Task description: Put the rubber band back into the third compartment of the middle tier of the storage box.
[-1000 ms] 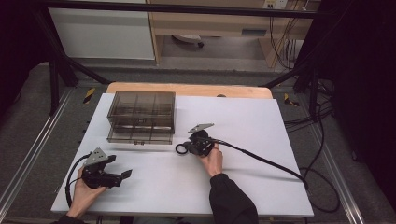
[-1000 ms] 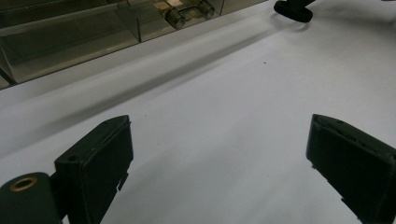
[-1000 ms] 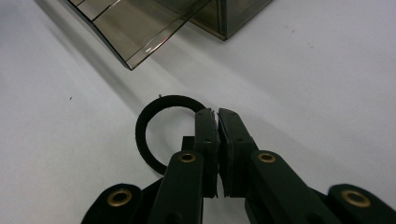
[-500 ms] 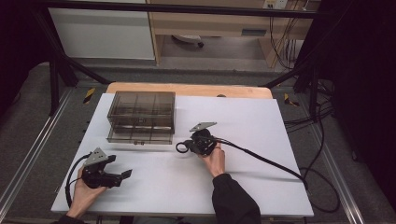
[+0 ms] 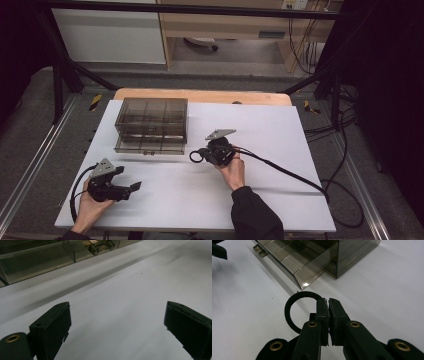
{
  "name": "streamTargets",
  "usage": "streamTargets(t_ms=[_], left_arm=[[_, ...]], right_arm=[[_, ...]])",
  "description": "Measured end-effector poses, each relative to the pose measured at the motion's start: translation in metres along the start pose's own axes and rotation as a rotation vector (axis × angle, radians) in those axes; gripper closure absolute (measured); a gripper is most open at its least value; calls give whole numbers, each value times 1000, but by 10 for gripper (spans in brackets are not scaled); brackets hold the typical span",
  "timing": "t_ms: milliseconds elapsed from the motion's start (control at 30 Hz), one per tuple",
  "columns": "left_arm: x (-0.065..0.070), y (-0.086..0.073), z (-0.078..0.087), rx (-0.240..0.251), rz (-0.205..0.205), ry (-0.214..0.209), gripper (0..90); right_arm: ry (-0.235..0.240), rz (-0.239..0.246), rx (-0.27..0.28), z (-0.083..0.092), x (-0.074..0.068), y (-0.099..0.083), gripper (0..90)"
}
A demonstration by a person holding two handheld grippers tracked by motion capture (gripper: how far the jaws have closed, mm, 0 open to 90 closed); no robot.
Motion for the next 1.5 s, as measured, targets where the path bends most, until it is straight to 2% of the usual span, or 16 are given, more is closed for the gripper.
streamTargets(t_ms=[433,667,767,1500], left_arm=[[0,0,0,-2,-2,-1,70],[0,0,0,1,2,-1,70],[0,0,0,1,2,-1,70],[0,0,0,0,4,-2,70]], right_arm=[[10,13,34,16,-4,10,872],[26,37,53,20,-16,22,872],[26,54,56,20,-20,27,872],[32,86,61,7,-38,52,872]])
Point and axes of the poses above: each handheld gripper's, and its own axes: z roughly backward along the jaws, y roughly out of its top, x roughly to its right, the point moved 6 cm from there along -z, roughly forward along the jaws, and after that the axes turned 6 degrees about -z, right-handed, at the moved point
